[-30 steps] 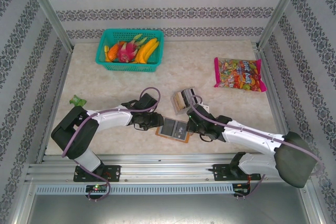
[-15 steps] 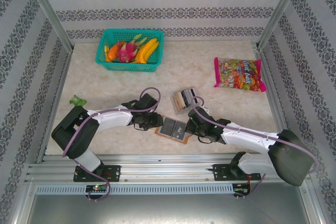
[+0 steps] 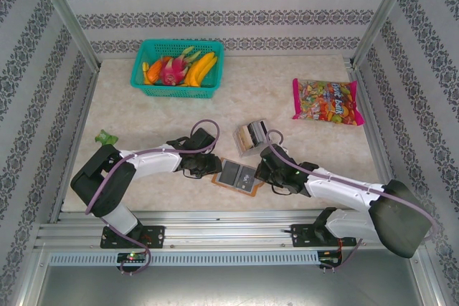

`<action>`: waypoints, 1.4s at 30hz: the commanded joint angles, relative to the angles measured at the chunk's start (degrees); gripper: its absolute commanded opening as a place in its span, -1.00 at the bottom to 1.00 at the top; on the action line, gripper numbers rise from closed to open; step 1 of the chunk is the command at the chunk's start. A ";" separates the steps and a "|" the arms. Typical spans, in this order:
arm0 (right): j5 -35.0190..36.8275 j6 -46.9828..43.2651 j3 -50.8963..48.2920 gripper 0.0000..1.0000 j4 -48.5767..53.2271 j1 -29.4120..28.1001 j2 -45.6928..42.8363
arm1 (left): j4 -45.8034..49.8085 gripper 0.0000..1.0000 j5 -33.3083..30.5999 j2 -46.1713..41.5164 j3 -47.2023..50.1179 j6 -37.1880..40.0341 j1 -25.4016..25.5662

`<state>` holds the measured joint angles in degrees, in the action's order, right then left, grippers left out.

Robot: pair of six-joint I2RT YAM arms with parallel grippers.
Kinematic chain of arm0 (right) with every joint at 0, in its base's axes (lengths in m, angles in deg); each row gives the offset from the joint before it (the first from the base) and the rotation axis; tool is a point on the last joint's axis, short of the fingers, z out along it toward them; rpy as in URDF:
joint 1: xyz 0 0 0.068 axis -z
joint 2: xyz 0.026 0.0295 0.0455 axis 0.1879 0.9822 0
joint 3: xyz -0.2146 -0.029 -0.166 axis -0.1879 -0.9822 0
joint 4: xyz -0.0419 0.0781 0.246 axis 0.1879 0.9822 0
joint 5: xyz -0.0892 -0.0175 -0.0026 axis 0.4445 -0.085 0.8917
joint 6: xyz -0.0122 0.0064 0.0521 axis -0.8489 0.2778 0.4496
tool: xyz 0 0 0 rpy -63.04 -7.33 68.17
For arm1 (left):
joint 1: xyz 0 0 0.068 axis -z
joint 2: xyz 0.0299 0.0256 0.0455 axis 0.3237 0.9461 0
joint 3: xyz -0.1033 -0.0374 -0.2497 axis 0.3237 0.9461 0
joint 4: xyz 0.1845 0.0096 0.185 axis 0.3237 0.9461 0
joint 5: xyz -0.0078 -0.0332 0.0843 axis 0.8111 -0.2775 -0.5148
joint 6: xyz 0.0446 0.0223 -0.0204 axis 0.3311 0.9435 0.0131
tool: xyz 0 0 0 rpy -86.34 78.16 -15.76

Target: Put the credit cards into the card holder

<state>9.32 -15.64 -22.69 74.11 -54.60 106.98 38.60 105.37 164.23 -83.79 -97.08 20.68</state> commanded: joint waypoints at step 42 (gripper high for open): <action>2.73 1.16 -6.21 -0.97 -1.16 0.56 -10.72 | -8.84 -0.46 3.57 3.03 3.86 -8.63 5.96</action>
<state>10.17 -13.35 -27.24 69.85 -54.42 97.63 36.35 101.68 163.35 -81.86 -103.94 22.43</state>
